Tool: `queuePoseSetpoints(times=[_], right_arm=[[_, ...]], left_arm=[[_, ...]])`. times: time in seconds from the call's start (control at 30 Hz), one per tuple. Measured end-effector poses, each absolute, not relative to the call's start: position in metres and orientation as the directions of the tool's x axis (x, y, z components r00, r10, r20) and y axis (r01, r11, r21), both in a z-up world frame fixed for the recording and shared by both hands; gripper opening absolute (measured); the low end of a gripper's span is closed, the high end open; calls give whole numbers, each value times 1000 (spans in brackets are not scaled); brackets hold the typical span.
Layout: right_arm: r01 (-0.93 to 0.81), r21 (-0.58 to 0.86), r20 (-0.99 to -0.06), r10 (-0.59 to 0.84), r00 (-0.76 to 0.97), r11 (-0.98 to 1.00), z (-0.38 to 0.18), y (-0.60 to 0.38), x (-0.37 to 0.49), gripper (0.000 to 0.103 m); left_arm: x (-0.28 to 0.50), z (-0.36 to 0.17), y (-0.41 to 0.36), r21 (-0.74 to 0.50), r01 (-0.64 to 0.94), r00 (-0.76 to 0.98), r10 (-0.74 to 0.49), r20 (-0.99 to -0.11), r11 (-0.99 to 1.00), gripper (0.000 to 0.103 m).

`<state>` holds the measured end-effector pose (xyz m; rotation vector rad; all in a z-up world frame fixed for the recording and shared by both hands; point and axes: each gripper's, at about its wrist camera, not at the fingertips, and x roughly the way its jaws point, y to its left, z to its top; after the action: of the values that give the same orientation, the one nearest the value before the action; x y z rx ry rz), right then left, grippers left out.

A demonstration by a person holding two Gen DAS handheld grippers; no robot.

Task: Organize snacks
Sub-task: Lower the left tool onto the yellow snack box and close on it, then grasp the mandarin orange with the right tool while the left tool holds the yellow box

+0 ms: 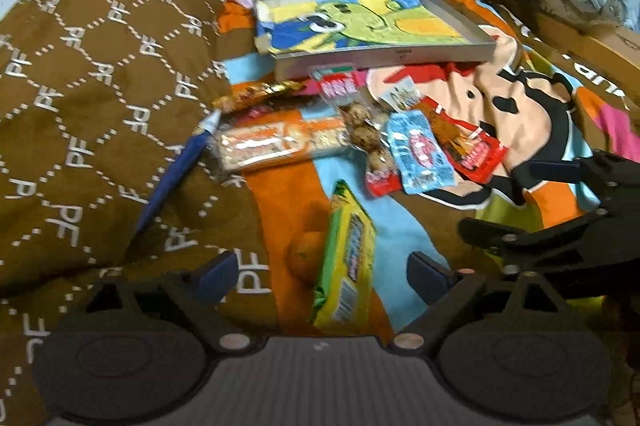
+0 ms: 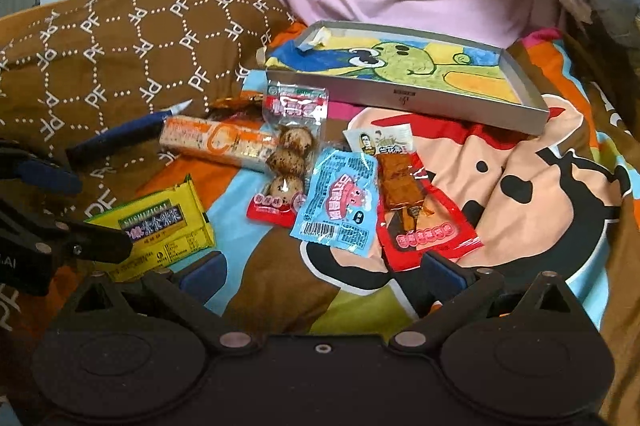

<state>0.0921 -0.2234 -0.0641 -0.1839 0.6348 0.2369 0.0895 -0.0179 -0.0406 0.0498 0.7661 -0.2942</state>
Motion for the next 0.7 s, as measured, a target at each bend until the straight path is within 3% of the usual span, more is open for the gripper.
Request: queuePoseSetpoints(times=[0.23, 0.43, 0.5, 0.53, 0.63, 0.7], right_arm=[[-287, -123, -614, 154, 774, 950, -72, -217, 98, 102], [-280, -127, -635, 139, 760, 952, -80, -213, 104, 102], [-291, -112, -641, 155, 752, 950, -83, -212, 105, 102], [-296, -106, -643, 162, 749, 949, -84, -212, 105, 102], [-318, -108, -645, 177, 743, 942, -86, -208, 103, 100], [-329, -113, -646, 182, 742, 938, -88, -205, 100, 100]], left_arm=[[97, -48, -16, -114, 273, 656, -272, -704, 955, 76], [108, -57, -11, -175, 273, 602, -310, -736, 946, 37], [109, -58, -9, -197, 269, 591, -323, -739, 943, 33], [110, -59, -7, -218, 278, 579, -344, -739, 936, 24], [110, -59, -6, -274, 297, 558, -399, -728, 915, 13], [109, -59, -7, -277, 304, 558, -406, -724, 912, 11]])
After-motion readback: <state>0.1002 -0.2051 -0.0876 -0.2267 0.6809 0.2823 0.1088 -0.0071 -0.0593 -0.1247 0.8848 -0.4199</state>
